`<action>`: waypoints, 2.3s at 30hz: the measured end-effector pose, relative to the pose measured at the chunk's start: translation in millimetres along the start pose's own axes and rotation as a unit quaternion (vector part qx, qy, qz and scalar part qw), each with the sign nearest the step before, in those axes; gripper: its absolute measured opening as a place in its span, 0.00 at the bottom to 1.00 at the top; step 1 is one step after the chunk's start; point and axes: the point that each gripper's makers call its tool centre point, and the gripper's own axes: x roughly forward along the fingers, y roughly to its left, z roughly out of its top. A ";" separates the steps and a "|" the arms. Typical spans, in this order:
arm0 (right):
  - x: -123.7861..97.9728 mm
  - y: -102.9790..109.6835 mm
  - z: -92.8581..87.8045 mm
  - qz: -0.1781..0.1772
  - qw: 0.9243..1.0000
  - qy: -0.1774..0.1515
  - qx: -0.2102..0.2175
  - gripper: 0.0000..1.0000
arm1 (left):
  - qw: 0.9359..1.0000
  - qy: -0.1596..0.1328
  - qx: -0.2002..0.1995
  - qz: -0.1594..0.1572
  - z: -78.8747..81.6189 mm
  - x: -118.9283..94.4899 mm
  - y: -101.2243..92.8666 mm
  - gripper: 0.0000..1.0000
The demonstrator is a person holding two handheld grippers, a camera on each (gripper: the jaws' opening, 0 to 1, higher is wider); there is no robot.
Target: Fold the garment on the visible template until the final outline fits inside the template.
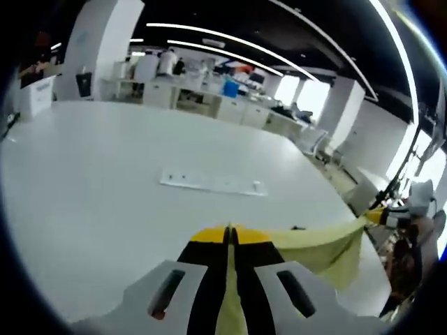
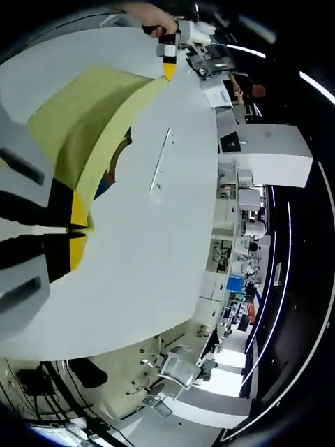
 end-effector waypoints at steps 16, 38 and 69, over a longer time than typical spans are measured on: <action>72.7 -7.6 -26.5 -0.014 0.998 0.036 0.046 0.00 | 0.998 0.018 -0.025 0.046 -40.9 56.4 33.9 0.00; 103.5 -7.0 -58.7 -0.004 0.995 0.073 0.064 0.00 | 0.994 0.045 -0.015 0.095 -73.5 74.7 50.0 0.00; 107.8 -10.6 -42.7 0.019 0.999 0.009 0.029 0.27 | 0.967 0.057 0.247 -0.033 -77.1 91.0 32.6 0.28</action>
